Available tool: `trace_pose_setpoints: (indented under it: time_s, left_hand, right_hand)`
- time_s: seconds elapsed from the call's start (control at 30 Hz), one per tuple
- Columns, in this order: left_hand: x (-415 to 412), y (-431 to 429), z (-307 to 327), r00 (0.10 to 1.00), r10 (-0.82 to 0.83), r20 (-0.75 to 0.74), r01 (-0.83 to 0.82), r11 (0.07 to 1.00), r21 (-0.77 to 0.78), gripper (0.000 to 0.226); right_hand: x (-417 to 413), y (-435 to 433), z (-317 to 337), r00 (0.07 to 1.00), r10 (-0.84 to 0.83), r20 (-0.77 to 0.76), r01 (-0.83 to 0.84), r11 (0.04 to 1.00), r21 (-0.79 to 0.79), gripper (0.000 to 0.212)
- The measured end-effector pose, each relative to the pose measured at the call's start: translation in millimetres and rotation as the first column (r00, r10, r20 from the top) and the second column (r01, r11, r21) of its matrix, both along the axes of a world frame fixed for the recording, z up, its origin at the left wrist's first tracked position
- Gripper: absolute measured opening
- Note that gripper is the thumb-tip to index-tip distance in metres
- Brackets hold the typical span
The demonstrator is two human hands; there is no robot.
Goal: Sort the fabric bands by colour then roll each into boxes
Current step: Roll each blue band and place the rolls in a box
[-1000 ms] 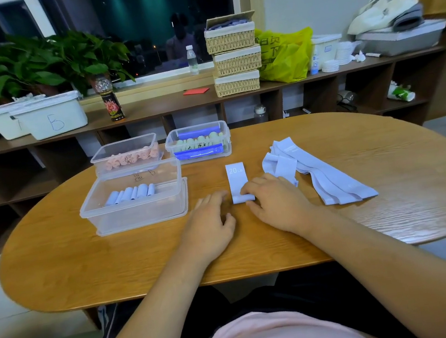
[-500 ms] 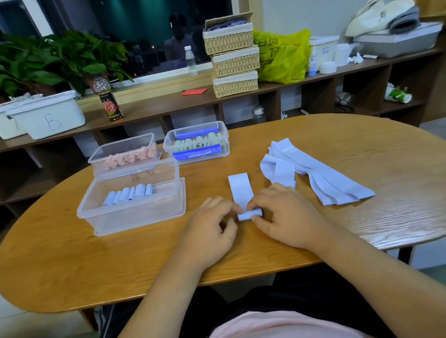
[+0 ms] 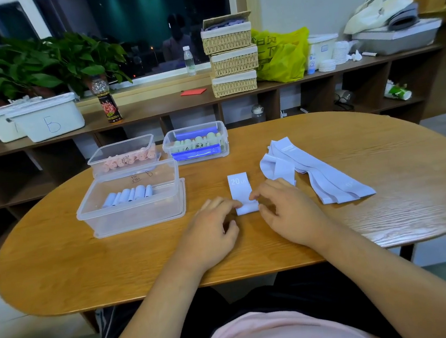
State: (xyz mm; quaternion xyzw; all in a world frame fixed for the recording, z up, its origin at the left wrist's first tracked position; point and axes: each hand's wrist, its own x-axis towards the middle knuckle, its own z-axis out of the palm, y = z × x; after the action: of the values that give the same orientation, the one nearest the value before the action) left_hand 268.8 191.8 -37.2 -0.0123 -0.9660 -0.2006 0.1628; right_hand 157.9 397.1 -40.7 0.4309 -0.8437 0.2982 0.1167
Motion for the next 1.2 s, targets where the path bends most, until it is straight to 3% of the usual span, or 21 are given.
trace_pose_setpoints:
  time_s: [0.2,0.4,0.8,0.97,1.2]
  left_hand:
    - [-2.6,0.0,0.2,0.999,0.03,0.029,-0.03,1.0,-0.007,0.051]
    - [-3.7,-2.8,-1.9,0.988,0.135,0.08,-0.143,0.984,0.106,0.059]
    - [-9.7,1.9,-1.3,0.994,0.107,0.033,-0.104,0.991,-0.084,0.051]
    - [-14.9,2.2,-0.7,0.987,0.142,0.076,-0.133,0.985,-0.109,0.057]
    - [-12.3,2.9,-0.6,0.983,0.17,0.072,-0.168,0.985,-0.028,0.065]
  right_hand:
    - [-2.1,-1.1,-2.7,1.0,0.013,-0.015,-0.012,0.999,0.043,0.024]
    - [-4.3,-4.0,-3.9,1.0,-0.024,0.021,0.021,0.995,0.101,0.038]
    - [-4.8,-6.4,-5.4,0.999,-0.044,-0.02,0.046,0.993,0.11,0.053]
    - [-5.2,-7.3,-6.8,0.995,-0.002,-0.103,0.015,0.991,0.132,0.042]
    - [-8.7,-12.3,-6.1,0.992,-0.024,-0.122,0.048,0.98,0.195,0.046]
